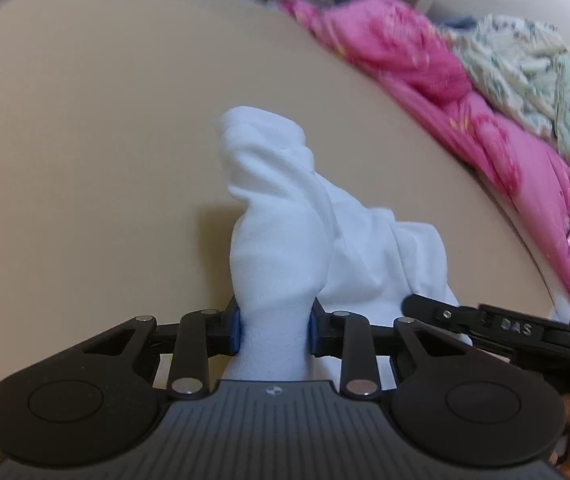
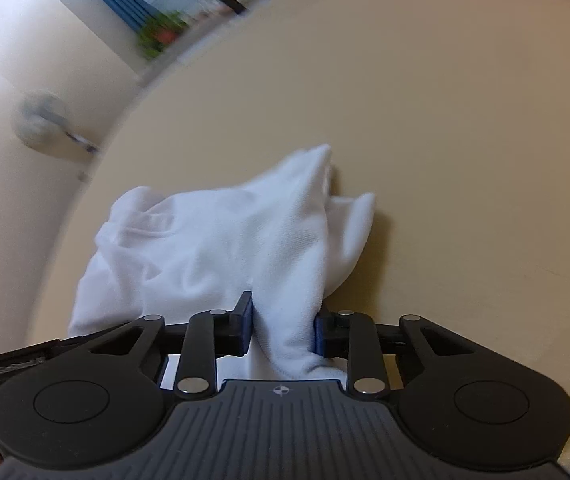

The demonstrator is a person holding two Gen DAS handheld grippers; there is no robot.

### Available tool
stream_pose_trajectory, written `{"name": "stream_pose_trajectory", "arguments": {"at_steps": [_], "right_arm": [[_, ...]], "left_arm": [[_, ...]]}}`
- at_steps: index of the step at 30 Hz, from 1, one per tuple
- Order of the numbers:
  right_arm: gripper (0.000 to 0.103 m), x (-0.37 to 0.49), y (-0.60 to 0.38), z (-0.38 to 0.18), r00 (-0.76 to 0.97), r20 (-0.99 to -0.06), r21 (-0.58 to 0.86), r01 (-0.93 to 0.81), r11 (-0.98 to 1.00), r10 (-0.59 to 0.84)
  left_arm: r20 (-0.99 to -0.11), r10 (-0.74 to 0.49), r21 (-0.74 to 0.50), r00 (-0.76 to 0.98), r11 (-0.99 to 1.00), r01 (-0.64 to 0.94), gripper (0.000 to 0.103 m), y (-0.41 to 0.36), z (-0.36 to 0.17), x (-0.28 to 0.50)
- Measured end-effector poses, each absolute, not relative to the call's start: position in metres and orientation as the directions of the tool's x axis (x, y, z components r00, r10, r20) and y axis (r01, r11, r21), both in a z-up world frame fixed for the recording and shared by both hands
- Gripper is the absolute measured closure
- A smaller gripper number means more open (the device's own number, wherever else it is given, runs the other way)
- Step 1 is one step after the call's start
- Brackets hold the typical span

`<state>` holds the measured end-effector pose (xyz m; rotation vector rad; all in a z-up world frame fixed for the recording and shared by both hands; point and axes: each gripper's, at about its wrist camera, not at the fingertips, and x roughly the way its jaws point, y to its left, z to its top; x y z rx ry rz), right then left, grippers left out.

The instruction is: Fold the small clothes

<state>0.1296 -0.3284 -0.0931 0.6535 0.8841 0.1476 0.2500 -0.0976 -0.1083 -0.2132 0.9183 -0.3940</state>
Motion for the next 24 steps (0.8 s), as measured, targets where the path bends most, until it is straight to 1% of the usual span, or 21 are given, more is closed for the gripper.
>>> {"name": "stream_pose_trajectory", "arguments": {"at_steps": [2, 6, 8, 10, 11, 12, 13, 14, 15, 16, 17, 19, 20, 22, 24], "right_arm": [[0.074, 0.136, -0.312, -0.076, 0.687, -0.605, 0.607, 0.069, 0.792, 0.403], [0.074, 0.154, -0.280, -0.038, 0.758, -0.477, 0.635, -0.052, 0.770, 0.445], [0.074, 0.169, -0.258, -0.026, 0.766, -0.440, 0.640, -0.099, 0.762, 0.469], [0.074, 0.184, -0.242, -0.020, 0.761, -0.427, 0.645, -0.122, 0.754, 0.488], [0.073, 0.195, -0.231, -0.019, 0.755, -0.430, 0.642, -0.131, 0.755, 0.496], [0.069, 0.204, -0.224, -0.020, 0.745, -0.441, 0.637, -0.134, 0.759, 0.500], [0.065, 0.213, -0.216, -0.023, 0.730, -0.463, 0.627, -0.131, 0.768, 0.503], [0.058, 0.225, -0.209, -0.033, 0.697, -0.526, 0.599, -0.105, 0.794, 0.488], [0.054, 0.234, -0.204, -0.044, 0.655, -0.609, 0.555, -0.052, 0.831, 0.447], [0.055, 0.239, -0.201, -0.050, 0.629, -0.667, 0.513, -0.001, 0.858, 0.399], [0.057, 0.237, -0.203, -0.054, 0.622, -0.699, 0.477, 0.038, 0.878, 0.353], [0.057, 0.219, -0.206, -0.051, 0.652, -0.659, 0.482, -0.016, 0.876, 0.374], [0.057, 0.214, -0.204, -0.050, 0.649, -0.655, 0.476, -0.043, 0.878, 0.387], [0.057, 0.202, -0.195, -0.057, 0.621, -0.675, 0.445, -0.089, 0.891, 0.399], [0.057, 0.197, -0.186, -0.071, 0.579, -0.717, 0.407, -0.106, 0.907, 0.389]], "left_arm": [[-0.692, -0.429, -0.360, 0.580, 0.902, 0.238, 0.070, -0.075, -0.086, 0.255], [-0.622, -0.420, -0.344, 0.661, 0.905, 0.252, 0.068, -0.030, -0.043, 0.267], [-0.602, -0.397, -0.330, 0.693, 0.914, 0.236, 0.065, -0.010, -0.029, 0.277], [-0.600, -0.359, -0.311, 0.715, 0.928, 0.205, 0.060, 0.009, -0.025, 0.287], [-0.610, -0.317, -0.282, 0.726, 0.943, 0.176, 0.051, 0.019, -0.025, 0.291], [-0.623, -0.271, -0.244, 0.733, 0.959, 0.147, 0.036, 0.025, -0.028, 0.296], [-0.641, -0.221, -0.204, 0.735, 0.972, 0.114, 0.031, 0.032, -0.033, 0.300], [-0.666, -0.170, -0.167, 0.726, 0.983, 0.077, 0.031, 0.038, -0.039, 0.304], [-0.702, -0.112, -0.122, 0.704, 0.992, 0.036, 0.032, 0.046, -0.045, 0.305], [-0.718, -0.087, -0.101, 0.690, 0.995, 0.021, 0.032, 0.054, -0.049, 0.301], [-0.722, -0.090, -0.097, 0.686, 0.995, 0.029, 0.032, 0.063, -0.051, 0.293], [-0.705, -0.109, -0.112, 0.700, 0.993, 0.042, 0.032, 0.075, -0.054, 0.274], [-0.703, -0.117, -0.129, 0.702, 0.991, 0.037, 0.033, 0.080, -0.057, 0.267], [-0.703, -0.151, -0.188, 0.695, 0.982, 0.023, 0.034, 0.085, -0.066, 0.259], [-0.725, -0.199, -0.244, 0.660, 0.970, 0.024, 0.036, 0.087, -0.088, 0.255]]}}
